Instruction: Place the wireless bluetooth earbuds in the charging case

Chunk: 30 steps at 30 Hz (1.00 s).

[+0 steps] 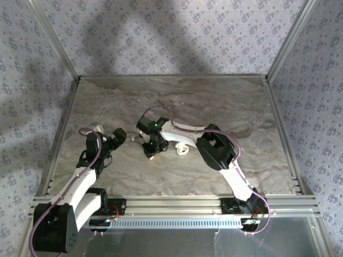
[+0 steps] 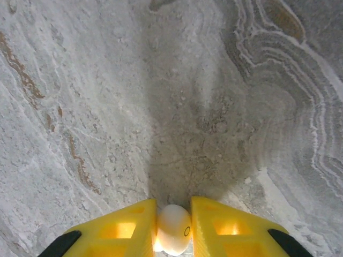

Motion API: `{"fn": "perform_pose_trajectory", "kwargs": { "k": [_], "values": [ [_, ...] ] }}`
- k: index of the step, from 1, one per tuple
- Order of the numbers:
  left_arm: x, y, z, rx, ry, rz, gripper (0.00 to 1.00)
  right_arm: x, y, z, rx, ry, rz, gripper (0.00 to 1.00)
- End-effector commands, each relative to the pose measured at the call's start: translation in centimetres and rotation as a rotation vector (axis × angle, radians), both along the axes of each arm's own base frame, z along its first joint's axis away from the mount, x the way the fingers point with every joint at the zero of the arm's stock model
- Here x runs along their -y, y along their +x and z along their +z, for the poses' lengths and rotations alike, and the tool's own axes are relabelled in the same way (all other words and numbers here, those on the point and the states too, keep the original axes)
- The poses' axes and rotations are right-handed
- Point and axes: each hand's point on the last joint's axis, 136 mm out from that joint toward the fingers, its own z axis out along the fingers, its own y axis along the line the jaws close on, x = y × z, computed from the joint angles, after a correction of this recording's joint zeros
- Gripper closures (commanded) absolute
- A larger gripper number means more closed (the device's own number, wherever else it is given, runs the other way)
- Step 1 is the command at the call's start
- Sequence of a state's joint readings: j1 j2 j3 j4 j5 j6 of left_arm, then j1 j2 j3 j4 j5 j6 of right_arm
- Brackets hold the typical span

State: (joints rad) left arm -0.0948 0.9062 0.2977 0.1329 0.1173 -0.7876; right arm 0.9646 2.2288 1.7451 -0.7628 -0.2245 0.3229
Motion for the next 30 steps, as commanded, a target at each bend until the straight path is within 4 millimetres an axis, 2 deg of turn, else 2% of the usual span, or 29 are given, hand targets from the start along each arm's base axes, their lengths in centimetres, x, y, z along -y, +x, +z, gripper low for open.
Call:
{"fn": "perform_pose_trajectory", "kwargs": {
  "k": [1,6,13,22,30],
  "values": [
    [0.6,0.4,0.6,0.026,-0.008,-0.021,0.00,1.2,-1.5,0.5,-0.025,-0.040,-0.007,0.79],
    [1.3,0.5,0.8,0.031,0.001,-0.052,0.00,1.9,-0.8,2.0,0.032,-0.034,-0.035,0.81],
    [4.7,1.0,1.1,0.042,0.036,-0.178,0.00,4.0,0.2,4.0,0.140,-0.052,-0.086,0.82],
    [12.8,0.9,0.3,0.022,0.096,-0.448,0.00,9.9,1.0,7.2,0.361,-0.132,-0.141,0.82],
    [18.0,-0.1,0.0,0.030,0.079,-0.641,0.00,15.7,1.9,7.5,0.524,-0.234,-0.193,0.82]
  ]
}}
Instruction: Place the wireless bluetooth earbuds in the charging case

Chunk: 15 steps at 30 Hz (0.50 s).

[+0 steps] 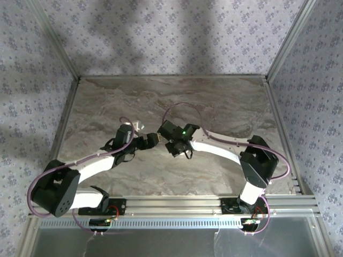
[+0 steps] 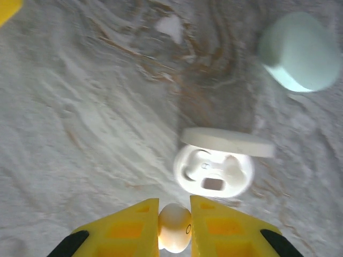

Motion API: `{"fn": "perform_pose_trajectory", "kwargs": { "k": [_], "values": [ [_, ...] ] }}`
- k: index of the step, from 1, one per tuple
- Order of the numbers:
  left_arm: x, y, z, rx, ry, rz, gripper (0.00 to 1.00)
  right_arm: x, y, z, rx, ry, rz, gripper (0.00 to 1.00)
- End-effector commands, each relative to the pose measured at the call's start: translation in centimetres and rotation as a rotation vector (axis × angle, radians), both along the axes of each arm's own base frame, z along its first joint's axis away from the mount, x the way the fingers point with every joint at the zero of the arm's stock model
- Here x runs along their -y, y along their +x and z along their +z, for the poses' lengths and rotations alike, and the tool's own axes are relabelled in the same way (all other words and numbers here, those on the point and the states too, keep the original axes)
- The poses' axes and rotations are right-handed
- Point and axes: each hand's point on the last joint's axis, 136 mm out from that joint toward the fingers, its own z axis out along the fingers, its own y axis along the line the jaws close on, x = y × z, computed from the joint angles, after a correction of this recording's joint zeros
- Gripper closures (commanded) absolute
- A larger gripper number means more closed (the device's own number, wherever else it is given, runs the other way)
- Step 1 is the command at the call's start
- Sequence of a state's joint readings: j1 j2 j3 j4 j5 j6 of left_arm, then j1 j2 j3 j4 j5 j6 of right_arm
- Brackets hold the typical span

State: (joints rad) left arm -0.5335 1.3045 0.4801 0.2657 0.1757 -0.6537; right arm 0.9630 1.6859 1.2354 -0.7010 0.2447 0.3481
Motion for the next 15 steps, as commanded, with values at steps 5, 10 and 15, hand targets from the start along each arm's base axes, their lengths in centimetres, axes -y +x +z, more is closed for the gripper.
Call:
{"fn": "perform_pose_trajectory", "kwargs": {
  "k": [5,10,15],
  "values": [
    [3.1,0.2,1.6,0.054,-0.026,-0.113,0.00,4.5,1.9,-0.4,0.166,-0.111,-0.056,0.81],
    [2.8,0.2,1.7,0.063,-0.014,-0.108,0.00,4.5,2.8,-0.5,0.234,-0.097,-0.069,0.81],
    [2.7,0.2,1.8,0.068,-0.008,-0.106,0.00,4.4,3.4,-1.2,0.247,-0.106,-0.073,0.81]
  ]
}}
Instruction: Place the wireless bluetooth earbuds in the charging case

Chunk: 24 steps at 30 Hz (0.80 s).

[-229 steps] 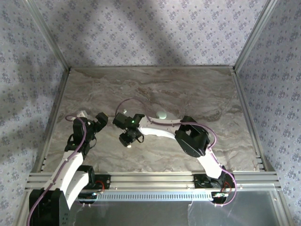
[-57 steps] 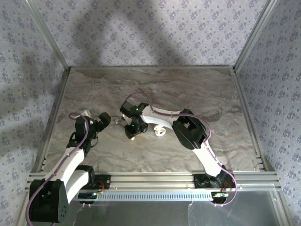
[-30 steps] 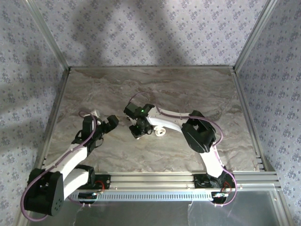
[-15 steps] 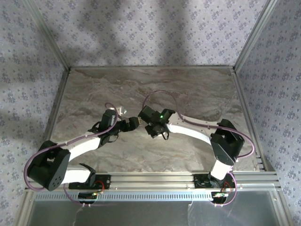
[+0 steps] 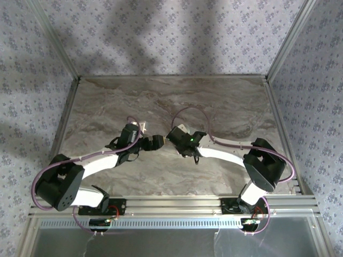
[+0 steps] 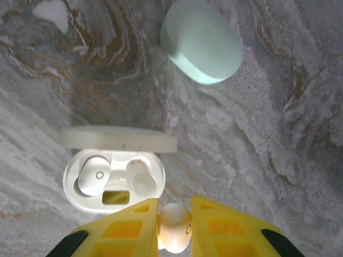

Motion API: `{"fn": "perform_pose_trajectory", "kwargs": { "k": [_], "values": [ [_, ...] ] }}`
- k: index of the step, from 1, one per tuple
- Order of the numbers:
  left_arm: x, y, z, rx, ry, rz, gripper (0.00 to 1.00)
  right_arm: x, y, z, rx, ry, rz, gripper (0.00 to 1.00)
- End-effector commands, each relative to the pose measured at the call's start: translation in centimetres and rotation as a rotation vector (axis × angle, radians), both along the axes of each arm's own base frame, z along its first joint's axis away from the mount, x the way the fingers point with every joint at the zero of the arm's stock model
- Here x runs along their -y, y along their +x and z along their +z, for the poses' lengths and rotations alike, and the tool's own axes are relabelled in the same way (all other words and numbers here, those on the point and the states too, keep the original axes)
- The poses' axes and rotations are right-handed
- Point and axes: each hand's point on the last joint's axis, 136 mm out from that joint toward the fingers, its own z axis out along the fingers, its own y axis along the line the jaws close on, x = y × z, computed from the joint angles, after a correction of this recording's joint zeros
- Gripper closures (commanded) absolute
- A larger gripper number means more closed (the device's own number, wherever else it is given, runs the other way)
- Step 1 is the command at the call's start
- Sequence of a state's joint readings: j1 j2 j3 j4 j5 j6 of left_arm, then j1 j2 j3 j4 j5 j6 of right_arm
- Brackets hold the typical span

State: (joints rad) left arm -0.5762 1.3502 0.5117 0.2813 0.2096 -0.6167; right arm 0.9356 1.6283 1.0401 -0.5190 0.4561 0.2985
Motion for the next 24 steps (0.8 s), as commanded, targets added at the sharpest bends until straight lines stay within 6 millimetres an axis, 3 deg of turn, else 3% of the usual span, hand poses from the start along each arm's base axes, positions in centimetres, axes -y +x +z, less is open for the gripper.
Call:
{"fn": "perform_pose_trajectory", "kwargs": {
  "k": [1,24],
  "values": [
    [0.5,0.7,1.8,0.057,-0.014,-0.013,0.00,0.1,1.1,0.4,0.059,-0.007,-0.014,0.81],
    [0.1,0.7,2.0,0.074,0.000,-0.002,0.00,-0.5,1.2,-2.5,0.087,-0.138,-0.010,0.81]
  ]
}}
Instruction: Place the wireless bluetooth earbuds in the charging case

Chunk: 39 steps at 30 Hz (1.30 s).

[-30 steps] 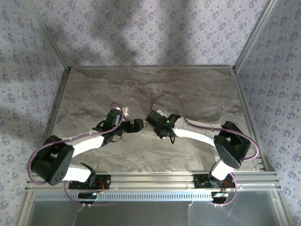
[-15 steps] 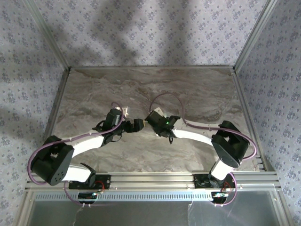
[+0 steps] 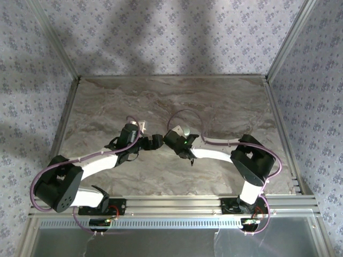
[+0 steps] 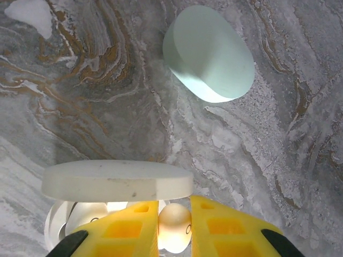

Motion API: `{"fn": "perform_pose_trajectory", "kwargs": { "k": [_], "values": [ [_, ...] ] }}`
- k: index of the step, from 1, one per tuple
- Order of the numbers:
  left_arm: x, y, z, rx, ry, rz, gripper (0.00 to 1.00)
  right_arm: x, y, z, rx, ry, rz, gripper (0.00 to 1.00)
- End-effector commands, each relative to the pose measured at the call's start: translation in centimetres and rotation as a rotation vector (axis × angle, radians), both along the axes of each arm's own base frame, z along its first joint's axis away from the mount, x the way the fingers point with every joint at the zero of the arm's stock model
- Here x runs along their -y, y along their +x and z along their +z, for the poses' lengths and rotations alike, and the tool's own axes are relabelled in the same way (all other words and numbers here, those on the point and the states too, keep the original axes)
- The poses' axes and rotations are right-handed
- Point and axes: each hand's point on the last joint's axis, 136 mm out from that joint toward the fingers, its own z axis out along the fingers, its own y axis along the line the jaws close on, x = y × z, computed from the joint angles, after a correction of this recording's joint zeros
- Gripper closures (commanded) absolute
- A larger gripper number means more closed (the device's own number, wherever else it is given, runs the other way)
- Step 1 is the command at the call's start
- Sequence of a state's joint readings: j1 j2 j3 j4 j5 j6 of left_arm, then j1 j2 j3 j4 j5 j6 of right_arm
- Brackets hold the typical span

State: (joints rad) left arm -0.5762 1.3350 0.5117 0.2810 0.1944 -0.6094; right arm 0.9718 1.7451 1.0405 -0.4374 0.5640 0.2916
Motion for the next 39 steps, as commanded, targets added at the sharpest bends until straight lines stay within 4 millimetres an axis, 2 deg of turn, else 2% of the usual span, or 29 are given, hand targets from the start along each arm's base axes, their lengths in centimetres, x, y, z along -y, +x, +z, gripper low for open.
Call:
{"fn": "perform_pose_trajectory", "kwargs": {
  "k": [1,12,18,23,33,34,39],
  "values": [
    [0.2,0.5,1.5,0.052,-0.001,-0.009,0.00,0.1,0.2,-0.1,0.025,-0.051,-0.012,0.81],
    [0.1,0.5,1.7,0.059,-0.001,-0.005,0.00,0.0,-0.2,-0.9,0.026,-0.101,-0.016,0.81],
    [0.1,0.5,1.7,0.062,0.001,-0.005,0.00,-0.3,-0.7,-0.7,0.020,-0.115,-0.005,0.73],
    [0.0,0.5,1.7,0.062,0.000,-0.004,0.00,-0.4,-1.0,0.3,0.026,-0.109,-0.001,0.68],
    [0.0,0.4,1.8,0.063,0.001,-0.004,0.00,-0.7,-1.5,3.8,0.053,-0.025,0.001,0.67],
    [0.1,0.4,1.8,0.063,0.000,-0.005,0.00,-0.3,-1.8,4.0,0.044,-0.030,-0.001,0.66],
    [0.3,0.2,2.1,0.077,-0.002,-0.019,0.00,-0.2,-2.7,5.8,0.021,0.103,-0.009,0.62]
  ]
}}
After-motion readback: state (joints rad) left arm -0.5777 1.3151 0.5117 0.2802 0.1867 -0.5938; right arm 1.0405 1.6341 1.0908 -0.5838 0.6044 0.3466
